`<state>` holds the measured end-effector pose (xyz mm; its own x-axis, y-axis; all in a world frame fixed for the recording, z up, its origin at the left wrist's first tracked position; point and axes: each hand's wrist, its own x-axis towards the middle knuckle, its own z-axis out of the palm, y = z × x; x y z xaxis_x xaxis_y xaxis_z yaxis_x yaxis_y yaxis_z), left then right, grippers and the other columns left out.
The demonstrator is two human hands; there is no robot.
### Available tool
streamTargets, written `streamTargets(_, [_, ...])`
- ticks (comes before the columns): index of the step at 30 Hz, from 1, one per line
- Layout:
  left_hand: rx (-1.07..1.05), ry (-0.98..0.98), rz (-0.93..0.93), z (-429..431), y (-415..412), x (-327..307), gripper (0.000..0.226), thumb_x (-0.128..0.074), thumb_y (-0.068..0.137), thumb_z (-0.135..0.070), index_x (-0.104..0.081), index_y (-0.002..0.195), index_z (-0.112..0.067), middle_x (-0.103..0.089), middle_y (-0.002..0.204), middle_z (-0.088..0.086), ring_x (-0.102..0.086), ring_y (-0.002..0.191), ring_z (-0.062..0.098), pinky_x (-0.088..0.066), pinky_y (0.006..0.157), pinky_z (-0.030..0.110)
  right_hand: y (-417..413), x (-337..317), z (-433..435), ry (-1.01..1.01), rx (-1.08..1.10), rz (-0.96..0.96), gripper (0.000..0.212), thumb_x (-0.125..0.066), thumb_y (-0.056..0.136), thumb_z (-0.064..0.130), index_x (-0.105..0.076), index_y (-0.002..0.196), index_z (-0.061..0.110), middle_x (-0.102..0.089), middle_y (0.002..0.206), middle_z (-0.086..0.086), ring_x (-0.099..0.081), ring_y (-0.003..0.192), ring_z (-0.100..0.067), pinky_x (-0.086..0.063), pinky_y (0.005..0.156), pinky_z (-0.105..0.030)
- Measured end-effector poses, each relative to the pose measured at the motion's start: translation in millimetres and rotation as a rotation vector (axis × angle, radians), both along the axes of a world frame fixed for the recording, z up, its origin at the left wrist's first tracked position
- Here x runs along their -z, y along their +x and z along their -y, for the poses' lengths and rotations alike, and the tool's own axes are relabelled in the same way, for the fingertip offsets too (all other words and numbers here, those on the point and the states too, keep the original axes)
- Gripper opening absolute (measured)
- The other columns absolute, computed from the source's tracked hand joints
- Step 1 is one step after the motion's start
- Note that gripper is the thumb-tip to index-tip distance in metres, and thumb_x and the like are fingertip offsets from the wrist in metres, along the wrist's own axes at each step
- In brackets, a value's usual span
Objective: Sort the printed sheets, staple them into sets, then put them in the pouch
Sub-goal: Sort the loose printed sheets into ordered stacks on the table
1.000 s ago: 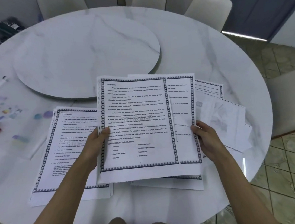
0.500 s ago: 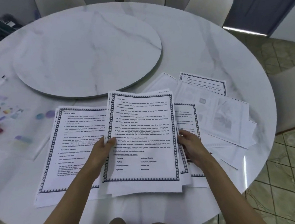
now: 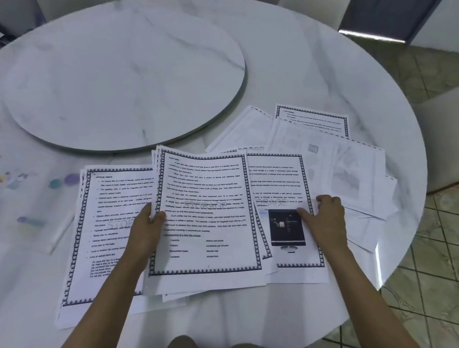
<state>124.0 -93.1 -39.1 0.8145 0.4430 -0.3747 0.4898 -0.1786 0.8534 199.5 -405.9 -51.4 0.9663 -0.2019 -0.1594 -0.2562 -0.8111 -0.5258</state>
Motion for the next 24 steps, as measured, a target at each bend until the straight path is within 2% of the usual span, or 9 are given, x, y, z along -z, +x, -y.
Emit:
streamTargets(2, [-0.002, 0.061, 0.034, -5, 2, -3, 0.025, -0.041, 0.098, -0.014, -0.051, 0.12, -0.011, -0.057, 0.116, 0.008, -0.053, 0.103, 0.024, -0.039, 0.086, 0.032, -1, 1, -4, -0.102, -0.018, -0.018, 0.056, -0.066, 0.084, 0.032, -0.045, 0.124, -0.001, -0.044, 0.123, -0.018, -0.042, 0.116, -0.032, -0.039, 0.092, -0.039])
streamTargets(4, [-0.024, 0.107, 0.062, -12, 3, -6, 0.031, -0.041, 0.098, -0.016, -0.047, 0.127, -0.007, -0.056, 0.123, 0.009, -0.053, 0.109, 0.025, -0.041, 0.093, 0.036, -1, 1, -7, -0.153, -0.026, -0.022, 0.053, -0.065, 0.085, 0.031, -0.046, 0.121, -0.003, -0.044, 0.123, -0.019, -0.042, 0.114, -0.033, -0.04, 0.09, -0.039])
streamTargets(7, [-0.065, 0.149, 0.09, -24, 6, -12, 0.045, -0.04, 0.098, -0.023, -0.034, 0.14, -0.009, -0.048, 0.138, 0.012, -0.046, 0.125, 0.03, -0.036, 0.106, 0.046, 1, 1, -7, -0.162, -0.021, -0.032, 0.049, -0.063, 0.086, 0.027, -0.046, 0.119, -0.004, -0.044, 0.123, -0.021, -0.042, 0.114, -0.034, -0.04, 0.089, -0.039])
streamTargets(9, [-0.096, 0.167, 0.112, -29, 7, -15, 0.046, -0.039, 0.099, -0.023, -0.031, 0.142, -0.009, -0.045, 0.141, 0.012, -0.044, 0.127, 0.029, -0.035, 0.108, 0.045, 3, 0, -6, -0.144, -0.011, -0.037, 0.049, -0.064, 0.086, 0.025, -0.046, 0.12, -0.005, -0.044, 0.123, -0.022, -0.042, 0.114, -0.034, -0.039, 0.09, -0.039])
streamTargets(14, [-0.155, 0.165, 0.183, -28, 1, -21, 0.034, -0.037, 0.099, -0.014, -0.042, 0.132, -0.006, -0.054, 0.124, 0.01, -0.049, 0.103, 0.02, -0.038, 0.09, 0.031, 5, 0, -5, -0.067, 0.025, -0.039, 0.049, -0.067, 0.084, 0.021, -0.045, 0.12, -0.005, -0.043, 0.123, -0.022, -0.041, 0.116, -0.035, -0.039, 0.092, -0.04])
streamTargets(18, [-0.159, 0.147, 0.194, -26, -4, -20, 0.031, -0.038, 0.098, -0.012, -0.044, 0.128, -0.006, -0.053, 0.115, 0.006, -0.049, 0.102, 0.019, -0.037, 0.088, 0.031, 5, -1, -5, 0.005, 0.047, -0.028, 0.052, -0.069, 0.082, 0.017, -0.044, 0.122, -0.005, -0.041, 0.124, -0.021, -0.042, 0.116, -0.034, -0.039, 0.093, -0.039])
streamTargets(24, [-0.156, 0.107, 0.212, -24, -8, -24, 0.032, -0.037, 0.099, -0.012, -0.043, 0.129, -0.008, -0.052, 0.115, 0.002, -0.048, 0.105, 0.019, -0.036, 0.09, 0.03, 7, -2, -4, 0.075, 0.059, -0.028, 0.053, -0.069, 0.082, 0.015, -0.044, 0.124, -0.005, -0.04, 0.125, -0.022, -0.045, 0.113, -0.035, -0.039, 0.094, -0.038])
